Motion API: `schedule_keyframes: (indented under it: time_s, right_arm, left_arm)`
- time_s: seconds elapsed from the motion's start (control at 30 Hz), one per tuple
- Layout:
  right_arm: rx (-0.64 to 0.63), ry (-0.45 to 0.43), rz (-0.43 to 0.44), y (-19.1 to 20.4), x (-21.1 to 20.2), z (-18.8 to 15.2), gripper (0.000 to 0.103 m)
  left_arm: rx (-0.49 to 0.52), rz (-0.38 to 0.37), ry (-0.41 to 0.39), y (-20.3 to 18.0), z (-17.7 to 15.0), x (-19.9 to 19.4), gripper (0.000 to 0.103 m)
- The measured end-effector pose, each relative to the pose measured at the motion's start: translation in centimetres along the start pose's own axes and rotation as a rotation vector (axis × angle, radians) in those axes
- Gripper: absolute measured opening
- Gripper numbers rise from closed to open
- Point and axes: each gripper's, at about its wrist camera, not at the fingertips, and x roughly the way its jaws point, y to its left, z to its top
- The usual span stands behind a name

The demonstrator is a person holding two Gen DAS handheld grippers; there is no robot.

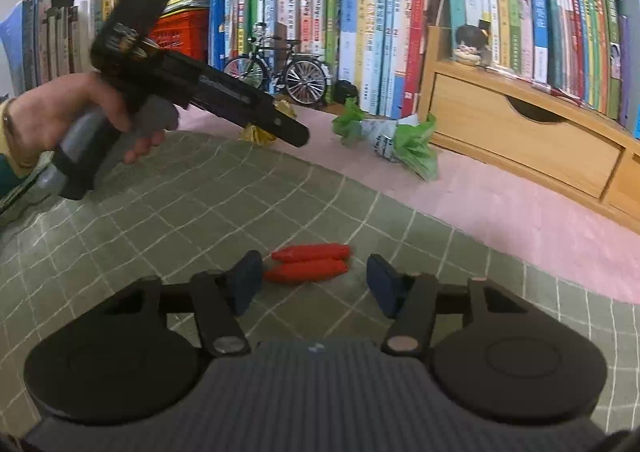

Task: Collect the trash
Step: 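Close the left tool on the gold wrapper while the right tool grasps a red piece, then carry the gold wrapper and red piece off the bed down toward the bin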

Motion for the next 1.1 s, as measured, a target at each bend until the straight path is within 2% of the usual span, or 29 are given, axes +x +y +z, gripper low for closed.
schedule_keyframes:
  time_s: [0.03, 0.07, 0.1, 0.23, 0.4, 0.57, 0.93, 1.1]
  right_arm:
    - [-0.008, -0.001, 0.008, 0.1, 0.0, 0.0, 0.054]
    - [-0.016, -0.002, 0.013, 0.2, 0.0, 0.0, 0.049]
    - [-0.021, -0.002, 0.016, 0.2, 0.0, 0.0, 0.049]
    - [-0.028, -0.003, 0.014, 0.3, 0.1, 0.1, 0.049]
    - [-0.027, -0.004, 0.01, 0.2, 0.0, 0.1, 0.049]
    - [-0.011, -0.006, -0.004, -0.2, -0.2, 0.0, 0.049]
    - [-0.005, -0.005, -0.006, -0.6, -0.5, -0.4, 0.048]
    - [0.004, -0.011, 0.022, -0.7, -0.8, -0.7, 0.048]
  left_arm:
    - [0.013, 0.005, -0.013, -0.1, -0.1, 0.1, 0.071]
    - [0.021, 0.013, -0.018, -0.1, -0.2, 0.0, 0.062]
    - [0.026, 0.021, -0.023, -0.1, -0.2, 0.2, 0.053]
    - [0.033, 0.007, -0.027, 0.0, -0.1, 0.1, 0.033]
    - [0.061, -0.013, -0.036, -0.6, -0.1, 0.0, 0.027]
    - [0.081, -0.017, -0.064, -1.0, 0.1, -0.3, 0.026]
    - [0.039, -0.016, -0.106, -0.6, 0.9, -1.5, 0.026]
    - [0.026, -0.016, -0.111, -0.3, 1.0, -2.1, 0.026]
